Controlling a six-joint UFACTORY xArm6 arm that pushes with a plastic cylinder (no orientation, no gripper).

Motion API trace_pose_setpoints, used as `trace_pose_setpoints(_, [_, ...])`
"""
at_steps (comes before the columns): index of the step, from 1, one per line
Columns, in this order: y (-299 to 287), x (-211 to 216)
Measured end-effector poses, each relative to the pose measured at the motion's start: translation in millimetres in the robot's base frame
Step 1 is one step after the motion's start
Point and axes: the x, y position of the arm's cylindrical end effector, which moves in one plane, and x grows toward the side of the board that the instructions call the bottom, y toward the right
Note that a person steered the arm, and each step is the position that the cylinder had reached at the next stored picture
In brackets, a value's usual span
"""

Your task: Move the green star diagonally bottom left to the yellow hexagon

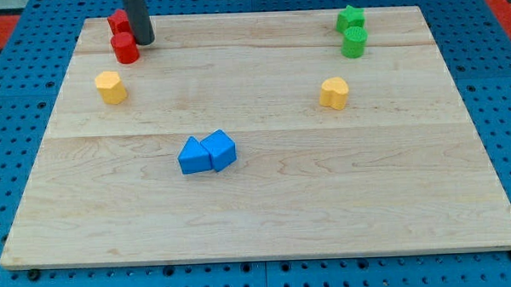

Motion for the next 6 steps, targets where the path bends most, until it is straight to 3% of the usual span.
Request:
trace_pose_setpoints(2, [-3.5,14.9])
trace_pose_setpoints(3, [32.3,14.9])
trace_pose_setpoints(6, [286.7,57.9])
